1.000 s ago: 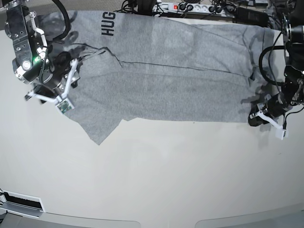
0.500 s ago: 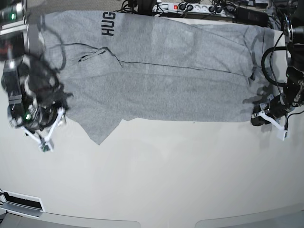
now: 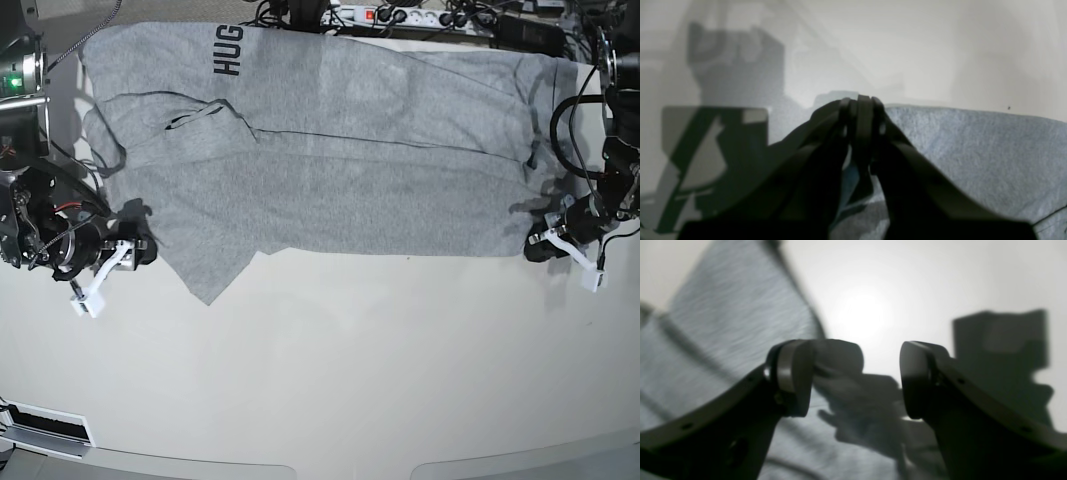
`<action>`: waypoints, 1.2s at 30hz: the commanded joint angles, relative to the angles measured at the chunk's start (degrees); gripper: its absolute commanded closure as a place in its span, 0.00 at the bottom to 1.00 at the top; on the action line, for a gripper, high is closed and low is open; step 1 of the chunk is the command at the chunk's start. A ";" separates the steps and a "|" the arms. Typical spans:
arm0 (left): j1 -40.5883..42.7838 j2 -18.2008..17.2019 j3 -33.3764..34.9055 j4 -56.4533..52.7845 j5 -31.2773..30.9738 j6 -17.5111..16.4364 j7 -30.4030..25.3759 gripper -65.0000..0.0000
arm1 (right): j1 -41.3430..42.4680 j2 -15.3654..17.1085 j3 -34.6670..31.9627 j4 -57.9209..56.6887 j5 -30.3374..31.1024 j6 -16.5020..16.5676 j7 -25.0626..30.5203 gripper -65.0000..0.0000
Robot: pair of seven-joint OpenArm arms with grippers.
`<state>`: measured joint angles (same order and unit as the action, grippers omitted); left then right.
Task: Layout the t-shirt on the table in an organized manner, then fold the t-shirt properly
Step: 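Move the right gripper to the shirt's collar-end edge and grasp it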
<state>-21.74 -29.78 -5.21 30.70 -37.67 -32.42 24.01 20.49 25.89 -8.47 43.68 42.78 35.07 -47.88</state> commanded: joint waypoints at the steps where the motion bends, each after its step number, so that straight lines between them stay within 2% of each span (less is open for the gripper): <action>1: -0.96 -1.03 -0.04 0.35 0.13 -0.20 0.44 1.00 | 0.79 0.57 0.11 0.09 0.94 1.42 -1.95 0.36; 4: -0.96 -1.03 -0.04 0.35 0.13 -0.22 0.44 1.00 | 1.03 0.48 2.91 0.09 4.90 4.55 -3.15 0.36; 7: -0.96 -1.01 -0.04 0.35 0.13 -0.22 0.46 1.00 | 1.09 0.48 7.98 0.09 8.11 4.93 -4.50 0.36; 10: -0.96 -1.01 -0.04 0.35 0.13 -0.22 0.44 1.00 | 0.90 0.48 12.35 0.07 8.22 4.93 -5.88 0.37; 15: -0.96 -1.01 -0.04 0.35 0.11 -0.20 0.44 1.00 | -0.72 0.07 13.03 0.07 7.78 4.93 -5.51 0.58; 17: -0.98 -1.01 -0.04 0.35 0.11 -0.22 0.42 1.00 | -1.38 -0.81 13.03 0.07 6.19 4.93 -4.70 0.58; 21: -0.96 -1.01 -0.04 0.35 0.11 -0.24 0.44 1.00 | -2.43 -2.43 13.03 0.07 -1.14 4.93 1.99 0.52; 23: -0.94 -1.03 -0.04 0.35 0.13 -0.22 0.46 1.00 | -2.75 -3.04 13.03 0.07 -1.29 4.93 2.89 0.51; 29: -0.96 -1.03 -0.04 0.35 0.13 -0.22 0.44 1.00 | -2.69 -3.17 13.03 0.09 1.29 4.93 1.14 0.51; 33: -0.96 -1.01 -0.04 0.35 0.11 -0.24 0.42 1.00 | -1.92 -3.15 13.03 0.09 7.41 4.93 -4.92 0.51; 36: -0.96 -1.01 -0.04 0.35 0.11 -1.62 0.42 1.00 | -1.77 -3.19 13.03 0.09 12.39 4.93 -8.83 0.51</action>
<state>-21.74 -29.78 -5.21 30.70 -37.65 -33.69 24.03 17.45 21.85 4.34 43.11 54.19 39.68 -57.10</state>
